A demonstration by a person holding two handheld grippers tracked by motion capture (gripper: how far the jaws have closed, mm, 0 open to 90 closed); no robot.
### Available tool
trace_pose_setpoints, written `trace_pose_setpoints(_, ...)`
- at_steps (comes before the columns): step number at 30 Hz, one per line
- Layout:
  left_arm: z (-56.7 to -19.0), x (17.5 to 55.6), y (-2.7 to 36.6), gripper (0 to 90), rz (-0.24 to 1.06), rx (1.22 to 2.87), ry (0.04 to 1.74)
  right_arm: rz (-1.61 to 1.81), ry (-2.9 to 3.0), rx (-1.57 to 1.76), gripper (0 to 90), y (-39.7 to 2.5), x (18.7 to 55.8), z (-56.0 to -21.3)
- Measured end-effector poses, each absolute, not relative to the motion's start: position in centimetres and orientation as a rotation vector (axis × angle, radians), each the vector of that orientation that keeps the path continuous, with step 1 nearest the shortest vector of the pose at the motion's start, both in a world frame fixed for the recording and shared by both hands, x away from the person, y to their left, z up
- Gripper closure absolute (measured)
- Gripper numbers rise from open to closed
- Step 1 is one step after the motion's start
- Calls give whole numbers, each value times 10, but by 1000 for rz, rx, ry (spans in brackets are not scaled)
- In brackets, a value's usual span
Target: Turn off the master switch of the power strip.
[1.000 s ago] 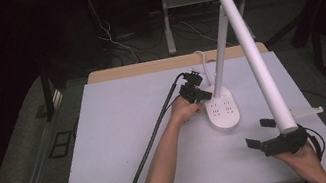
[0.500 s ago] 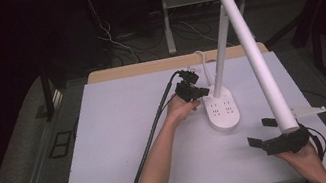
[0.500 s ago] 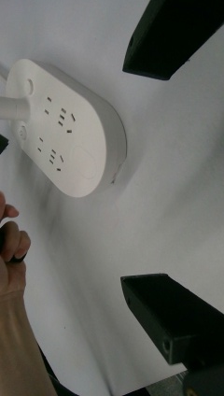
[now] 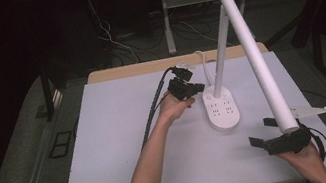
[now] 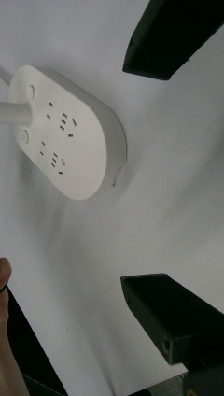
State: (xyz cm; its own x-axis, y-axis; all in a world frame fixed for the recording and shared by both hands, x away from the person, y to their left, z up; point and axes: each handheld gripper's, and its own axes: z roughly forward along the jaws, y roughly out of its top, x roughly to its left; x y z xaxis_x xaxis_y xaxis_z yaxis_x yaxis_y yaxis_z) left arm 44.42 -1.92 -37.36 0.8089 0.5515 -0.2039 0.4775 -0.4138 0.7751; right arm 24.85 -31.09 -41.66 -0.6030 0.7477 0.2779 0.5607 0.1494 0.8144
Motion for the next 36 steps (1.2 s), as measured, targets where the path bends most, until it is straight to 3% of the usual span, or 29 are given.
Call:
trace_pose_setpoints(2,-371,442,-13,890,100,2065,758,1432,2234,1282,0,-310,249,-417)
trace_pose_setpoints(5,-367,439,-4,758,84,2044,760,1435,2231,1285,0,-311,249,-417)
trace_pose_setpoints(6,-366,437,-1,758,82,2044,756,1435,2231,1285,0,-311,249,-417)
trace_pose_setpoints(7,-365,436,2,681,83,2037,759,1436,2230,1285,0,-311,249,-416)
trace_pose_setpoints(8,-363,434,5,681,79,2034,760,1436,2230,1285,0,-311,249,-416)
trace_pose_setpoints(18,-355,414,28,257,48,2046,726,1430,2237,1280,0,-309,249,-417)
trace_pose_setpoints(32,-351,373,54,9,68,2038,702,1421,2244,1272,0,-306,249,-418)
trace_pose_setpoints(36,-352,363,65,0,78,2025,712,1421,2246,1269,0,-306,248,-418)
